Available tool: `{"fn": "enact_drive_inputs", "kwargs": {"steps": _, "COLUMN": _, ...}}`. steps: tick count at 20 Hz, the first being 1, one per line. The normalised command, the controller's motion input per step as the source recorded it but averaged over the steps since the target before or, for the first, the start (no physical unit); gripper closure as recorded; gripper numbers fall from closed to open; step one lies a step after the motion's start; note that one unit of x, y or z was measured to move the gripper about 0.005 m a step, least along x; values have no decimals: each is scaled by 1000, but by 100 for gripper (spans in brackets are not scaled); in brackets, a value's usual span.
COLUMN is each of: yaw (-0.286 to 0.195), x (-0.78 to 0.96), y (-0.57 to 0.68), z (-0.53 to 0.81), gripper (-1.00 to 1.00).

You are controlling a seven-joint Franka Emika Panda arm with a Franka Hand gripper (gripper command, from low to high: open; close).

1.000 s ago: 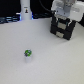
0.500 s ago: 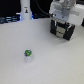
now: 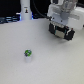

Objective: Open the kcup holder, insert the kcup into the holder, and close the kcup holder

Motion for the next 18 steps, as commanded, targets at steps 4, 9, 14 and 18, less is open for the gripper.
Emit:
{"fn": "enact_drive_inputs", "kwargs": {"steps": 4, "yaw": -74, "x": 874, "y": -315, "z": 198, "gripper": 100}}
{"fn": "enact_drive_inputs", "kwargs": {"steps": 9, "yaw": -74, "x": 820, "y": -370, "z": 202, "gripper": 100}}
{"fn": "enact_drive_inputs", "kwargs": {"steps": 14, "yaw": -72, "x": 788, "y": -407, "z": 174, "gripper": 100}}
{"fn": "enact_drive_inputs", "kwargs": {"steps": 18, "yaw": -81, "x": 684, "y": -365, "z": 136, "gripper": -100}}
